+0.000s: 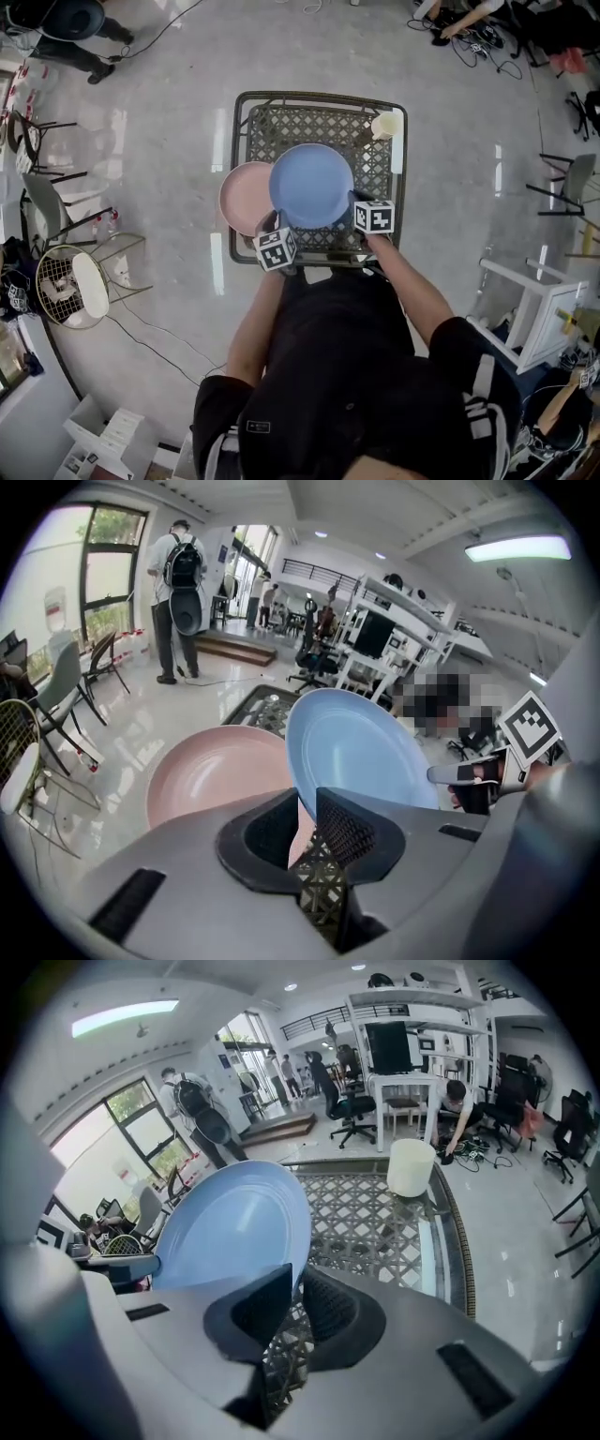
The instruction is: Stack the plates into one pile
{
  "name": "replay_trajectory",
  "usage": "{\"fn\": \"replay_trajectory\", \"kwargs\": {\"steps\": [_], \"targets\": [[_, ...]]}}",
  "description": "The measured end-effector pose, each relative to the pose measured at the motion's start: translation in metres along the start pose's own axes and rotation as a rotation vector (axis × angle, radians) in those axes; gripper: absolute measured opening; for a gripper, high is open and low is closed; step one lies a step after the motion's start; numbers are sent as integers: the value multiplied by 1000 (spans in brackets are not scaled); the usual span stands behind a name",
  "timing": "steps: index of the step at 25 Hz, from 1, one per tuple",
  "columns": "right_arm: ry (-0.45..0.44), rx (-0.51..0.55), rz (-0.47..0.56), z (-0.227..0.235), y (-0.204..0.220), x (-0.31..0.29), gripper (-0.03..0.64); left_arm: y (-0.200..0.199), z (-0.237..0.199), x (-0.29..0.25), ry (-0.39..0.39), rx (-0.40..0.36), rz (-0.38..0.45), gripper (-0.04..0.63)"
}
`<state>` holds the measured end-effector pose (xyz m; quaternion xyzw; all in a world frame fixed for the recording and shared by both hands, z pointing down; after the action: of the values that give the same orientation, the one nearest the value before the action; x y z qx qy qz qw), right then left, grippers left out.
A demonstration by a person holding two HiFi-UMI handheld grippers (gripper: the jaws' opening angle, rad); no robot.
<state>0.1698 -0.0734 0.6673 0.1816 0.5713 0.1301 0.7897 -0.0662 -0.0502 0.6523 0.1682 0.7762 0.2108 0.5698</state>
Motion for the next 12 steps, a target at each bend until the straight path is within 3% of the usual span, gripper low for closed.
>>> {"fn": "replay_trajectory", "kwargs": {"steps": [12], "targets": [[-54, 100, -16, -109, -16, -40, 37, 4, -105, 42, -78, 106, 48, 67]]}}
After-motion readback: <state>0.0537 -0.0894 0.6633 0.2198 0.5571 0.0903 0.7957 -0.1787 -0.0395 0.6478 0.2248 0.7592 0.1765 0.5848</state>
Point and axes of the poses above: the fingertips, and each gripper's own axes: x backward along the fingers, z to its right, y out of its underside, the point moved 2 cm from there along x, backward along the fingers, and after that the axes turned 5 degrees about -z, right-handed, at the moved point
